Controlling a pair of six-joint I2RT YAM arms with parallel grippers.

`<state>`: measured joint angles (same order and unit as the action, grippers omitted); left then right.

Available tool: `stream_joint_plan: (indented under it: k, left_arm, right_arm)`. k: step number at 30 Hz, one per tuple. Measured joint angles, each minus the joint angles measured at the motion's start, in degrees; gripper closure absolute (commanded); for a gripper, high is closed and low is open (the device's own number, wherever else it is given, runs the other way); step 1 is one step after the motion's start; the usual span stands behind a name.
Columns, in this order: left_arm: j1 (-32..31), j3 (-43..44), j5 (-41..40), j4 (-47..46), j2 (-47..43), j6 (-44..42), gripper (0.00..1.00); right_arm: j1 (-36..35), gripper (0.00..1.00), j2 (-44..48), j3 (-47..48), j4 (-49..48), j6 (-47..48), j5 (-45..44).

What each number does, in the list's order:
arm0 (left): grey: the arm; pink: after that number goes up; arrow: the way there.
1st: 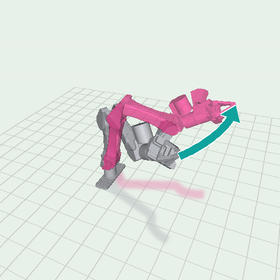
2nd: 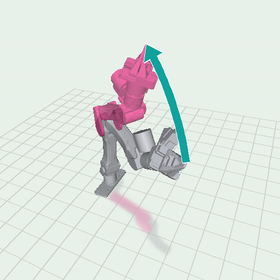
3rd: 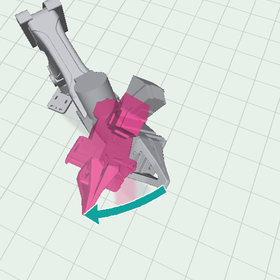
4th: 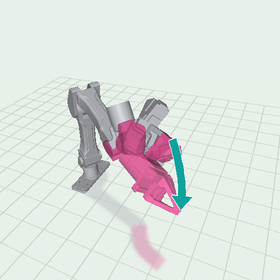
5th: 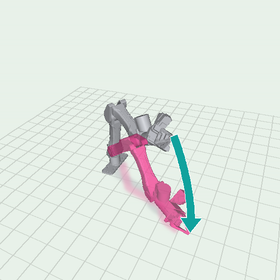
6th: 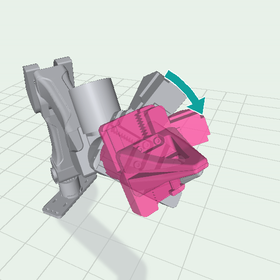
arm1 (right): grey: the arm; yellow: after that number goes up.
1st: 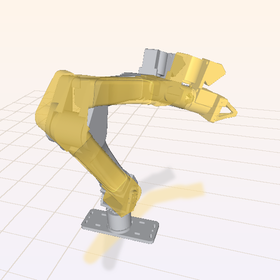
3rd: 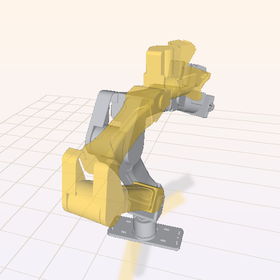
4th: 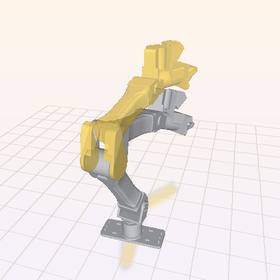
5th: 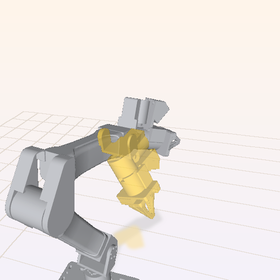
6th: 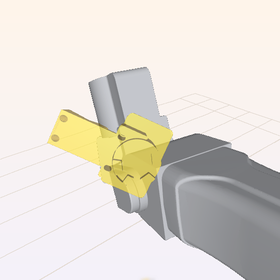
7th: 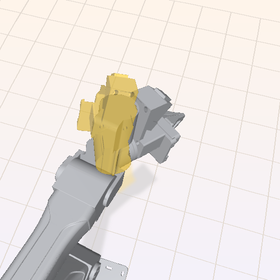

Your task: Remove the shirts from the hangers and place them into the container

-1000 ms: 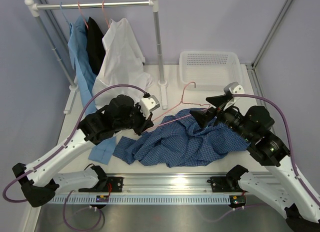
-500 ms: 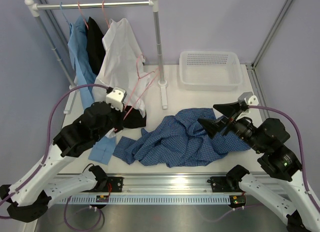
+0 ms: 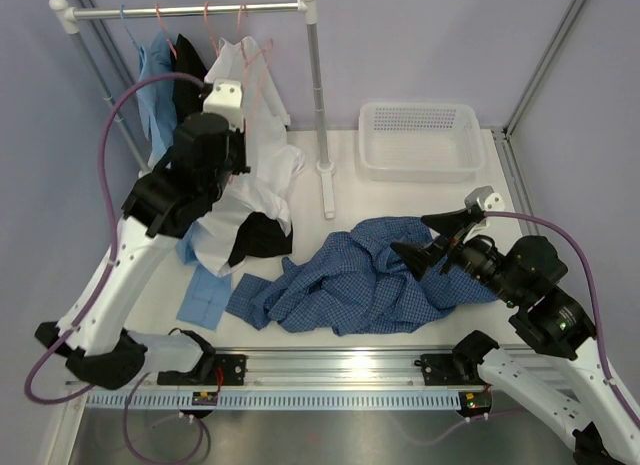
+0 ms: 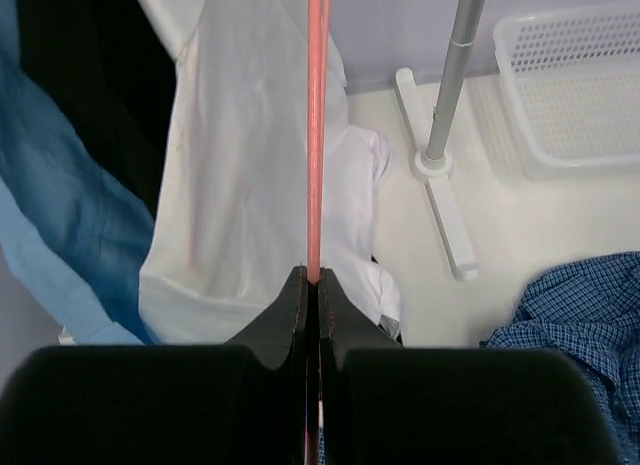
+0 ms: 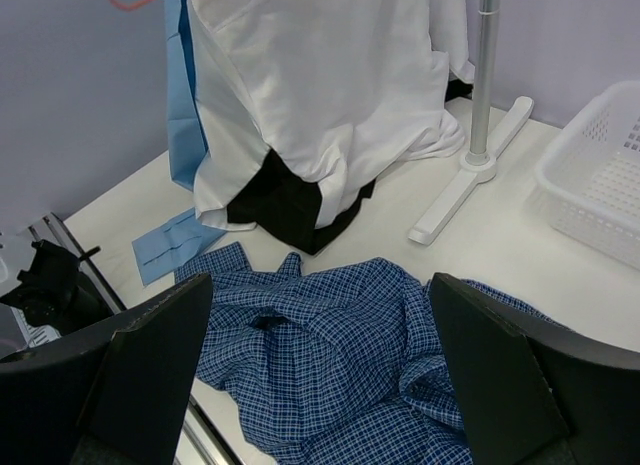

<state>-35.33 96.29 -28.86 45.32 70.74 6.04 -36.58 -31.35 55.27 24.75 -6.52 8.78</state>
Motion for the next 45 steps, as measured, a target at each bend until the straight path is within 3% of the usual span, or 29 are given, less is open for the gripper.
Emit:
stream_joint_plan:
  k: [10,19,22,23,26,29,37,41,45]
  left_arm:
    - [5.25,18.88,2.99,-1.25,20.15,-0.39,1.0]
    - [8.09,20.26,6.91,-2.12,27.36,0.63,1.0]
    - [8.17,18.43,7.87,-2.89,27.23,1.46,0.73]
    - [8.17,17.81,8.15,-2.99,27.1,1.7,0.54]
    - [8.17,15.89,9.27,-2.89,26.03,2.47,0.21]
    - [8.17,15.04,10.36,-2.54,23.37,2.73,0.05]
    - [8.17,9.31,11.61,-4.28,5.7,2.4,0.01]
    - [8.17,1.11,10.84,-6.32,-3.48,2.1,0.01]
    - [8.24,-14.95,9.88,-11.1,-14.8,1.22,0.01]
  right_arm:
    - [0.0,0.01,0.37,-0.61,0.02,-0.79,1.05]
    - [0.0,0.0,0.57,-2.51,-0.02,-1.84,0.59]
    - [0.0,0.0,0.31,-3.34,0.09,-2.29,-0.79]
    - [0.0,0.0,-0.11,-3.43,0.15,-2.51,-1.68]
    - [0.0,0.01,-2.38,-3.45,0.52,-4.15,-4.31]
    - [0.0,0.01,-6.16,-3.78,0.48,-6.75,-7.89]
    - [0.02,0.01,-18.95,-5.49,1.62,-16.98,-18.6]
    - [0.02,0.0,-23.8,-9.2,-0.59,-17.77,-16.09]
    - [-2.29,0.0,-29.44,-10.51,-3.67,-16.76,-12.94]
